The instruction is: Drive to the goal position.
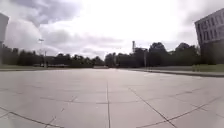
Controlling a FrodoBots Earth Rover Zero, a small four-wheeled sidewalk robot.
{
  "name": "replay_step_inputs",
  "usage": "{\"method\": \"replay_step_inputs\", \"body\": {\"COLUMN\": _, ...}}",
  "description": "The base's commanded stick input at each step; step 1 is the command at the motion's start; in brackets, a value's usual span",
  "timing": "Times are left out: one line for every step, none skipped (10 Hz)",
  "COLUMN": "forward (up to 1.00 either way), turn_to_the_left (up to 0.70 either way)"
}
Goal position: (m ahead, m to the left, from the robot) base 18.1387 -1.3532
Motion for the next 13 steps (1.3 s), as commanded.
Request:
{"method": "replay_step_inputs", "body": {"forward": 0.70, "turn_to_the_left": 0.00}}
{"method": "replay_step_inputs", "body": {"forward": 0.70, "turn_to_the_left": 0.00}}
{"method": "replay_step_inputs", "body": {"forward": 0.70, "turn_to_the_left": 0.00}}
{"method": "replay_step_inputs", "body": {"forward": 0.70, "turn_to_the_left": 0.00}}
{"method": "replay_step_inputs", "body": {"forward": 0.70, "turn_to_the_left": 0.00}}
{"method": "replay_step_inputs", "body": {"forward": 0.70, "turn_to_the_left": 0.00}}
{"method": "replay_step_inputs", "body": {"forward": 0.70, "turn_to_the_left": 0.00}}
{"method": "replay_step_inputs", "body": {"forward": 0.70, "turn_to_the_left": 0.00}}
{"method": "replay_step_inputs", "body": {"forward": 0.70, "turn_to_the_left": 0.00}}
{"method": "replay_step_inputs", "body": {"forward": 0.70, "turn_to_the_left": 0.00}}
{"method": "replay_step_inputs", "body": {"forward": 0.70, "turn_to_the_left": 0.00}}
{"method": "replay_step_inputs", "body": {"forward": 0.70, "turn_to_the_left": 0.00}}
{"method": "replay_step_inputs", "body": {"forward": 0.70, "turn_to_the_left": 0.00}}
